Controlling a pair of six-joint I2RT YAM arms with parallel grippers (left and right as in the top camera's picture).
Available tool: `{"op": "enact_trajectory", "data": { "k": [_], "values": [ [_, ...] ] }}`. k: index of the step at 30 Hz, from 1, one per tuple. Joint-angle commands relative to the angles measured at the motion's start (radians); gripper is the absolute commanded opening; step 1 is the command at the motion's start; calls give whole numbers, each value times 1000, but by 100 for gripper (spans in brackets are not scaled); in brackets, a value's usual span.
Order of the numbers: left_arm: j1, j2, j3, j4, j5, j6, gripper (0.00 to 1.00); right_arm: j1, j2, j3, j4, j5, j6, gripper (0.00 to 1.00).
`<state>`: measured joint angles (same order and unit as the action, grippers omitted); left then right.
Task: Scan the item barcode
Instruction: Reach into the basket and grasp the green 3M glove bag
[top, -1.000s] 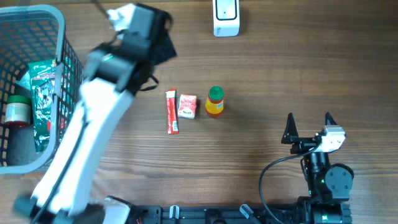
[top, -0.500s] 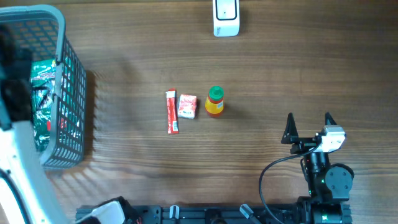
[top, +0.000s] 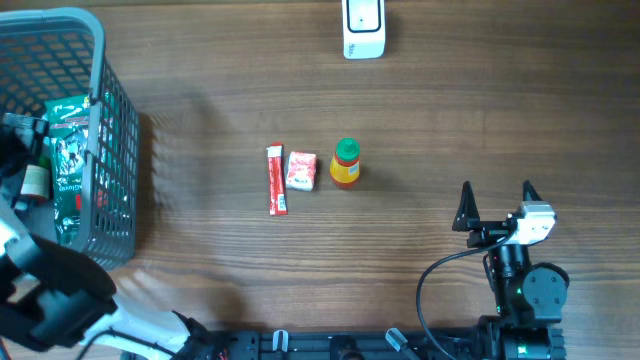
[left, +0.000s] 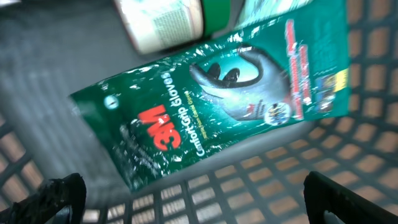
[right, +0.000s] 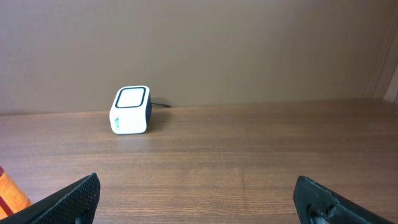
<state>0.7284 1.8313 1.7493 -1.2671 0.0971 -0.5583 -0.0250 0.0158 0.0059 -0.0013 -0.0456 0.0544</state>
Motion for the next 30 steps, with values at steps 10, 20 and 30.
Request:
{"op": "enact_trajectory", "data": {
  "k": [10, 20, 30],
  "values": [
    [-14, 188, -3, 138, 33, 344, 97, 5, -2, 0, 2, -12, -8, 100],
    [-74, 225, -3, 188, 32, 504, 96, 5, -2, 0, 2, -12, -9, 100],
    [-78, 234, -43, 260, -24, 509, 100, 5, -2, 0, 2, -12, -9, 100]
  ]
}}
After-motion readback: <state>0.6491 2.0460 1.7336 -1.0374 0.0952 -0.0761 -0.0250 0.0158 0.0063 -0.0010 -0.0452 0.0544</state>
